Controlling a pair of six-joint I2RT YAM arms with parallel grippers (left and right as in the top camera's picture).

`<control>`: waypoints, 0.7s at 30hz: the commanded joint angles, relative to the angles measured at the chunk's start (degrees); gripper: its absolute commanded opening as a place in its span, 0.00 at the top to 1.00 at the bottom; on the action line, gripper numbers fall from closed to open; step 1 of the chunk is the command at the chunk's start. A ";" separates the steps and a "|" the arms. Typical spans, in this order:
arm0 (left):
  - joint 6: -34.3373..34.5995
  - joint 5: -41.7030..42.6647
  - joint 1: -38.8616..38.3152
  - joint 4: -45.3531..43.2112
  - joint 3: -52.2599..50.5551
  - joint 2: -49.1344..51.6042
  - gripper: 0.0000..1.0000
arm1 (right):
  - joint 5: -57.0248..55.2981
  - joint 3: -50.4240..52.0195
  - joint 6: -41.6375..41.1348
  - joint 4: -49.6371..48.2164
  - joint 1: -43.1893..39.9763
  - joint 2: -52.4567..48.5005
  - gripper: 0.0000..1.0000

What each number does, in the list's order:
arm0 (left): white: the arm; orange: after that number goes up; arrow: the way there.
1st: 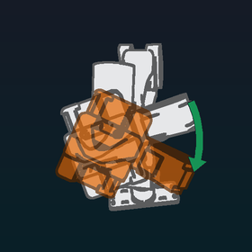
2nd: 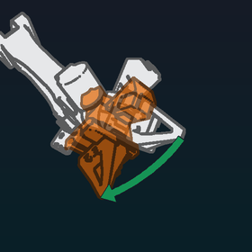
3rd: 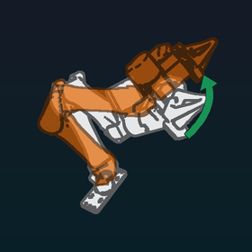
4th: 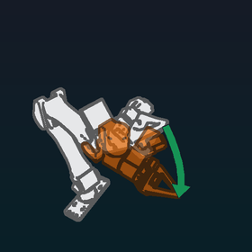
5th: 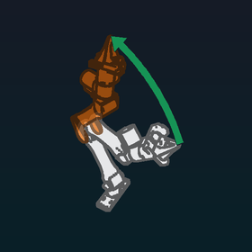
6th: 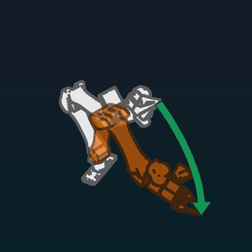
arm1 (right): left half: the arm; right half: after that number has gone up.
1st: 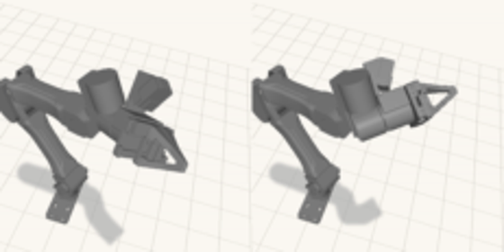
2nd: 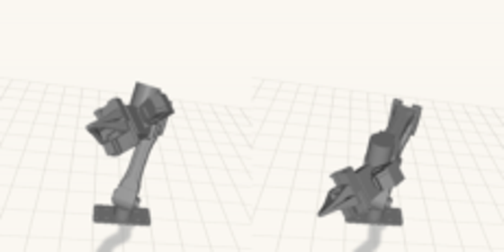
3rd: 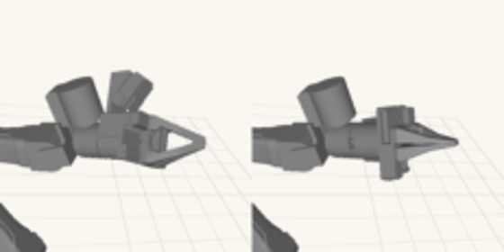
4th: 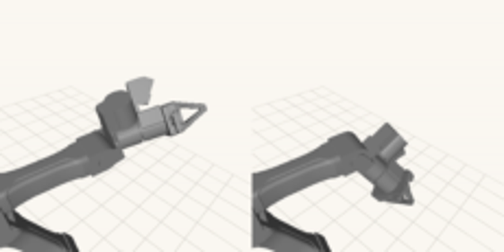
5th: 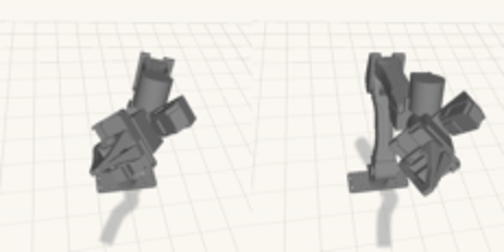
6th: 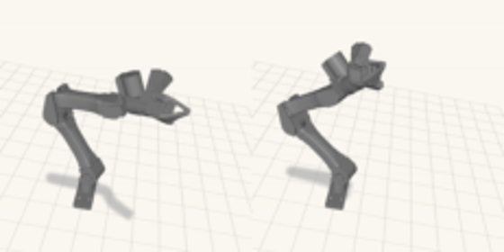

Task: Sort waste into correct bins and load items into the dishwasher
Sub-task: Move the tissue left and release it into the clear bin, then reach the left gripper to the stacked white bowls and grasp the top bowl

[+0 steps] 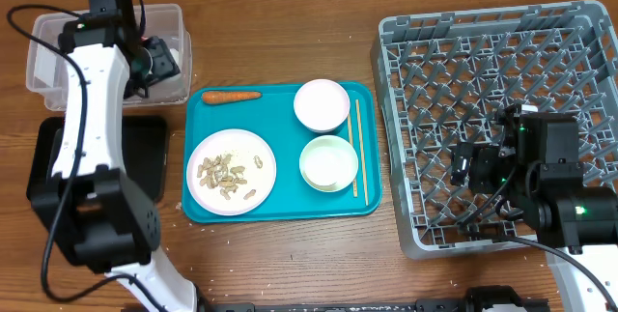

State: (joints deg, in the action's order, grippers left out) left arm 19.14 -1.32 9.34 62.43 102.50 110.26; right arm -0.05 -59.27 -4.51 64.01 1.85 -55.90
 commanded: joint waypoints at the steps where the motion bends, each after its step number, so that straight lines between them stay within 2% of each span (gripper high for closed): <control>1: -1.44 10.25 -1.99 4.83 1.29 -4.33 0.33 | -0.31 -1.86 -0.24 -0.24 -0.37 0.26 0.00; 10: -4.66 11.78 -13.81 19.28 1.27 -4.28 0.31 | -0.31 -1.86 -0.24 -0.17 -0.37 0.26 0.00; 21: -3.13 11.45 -31.26 22.71 1.11 -4.26 0.31 | -0.31 -1.86 -0.24 -0.17 -0.37 0.26 0.00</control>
State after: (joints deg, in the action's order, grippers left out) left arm 15.86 9.63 -18.70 84.93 102.80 106.83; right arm -0.08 -59.27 -4.49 64.03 1.85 -55.88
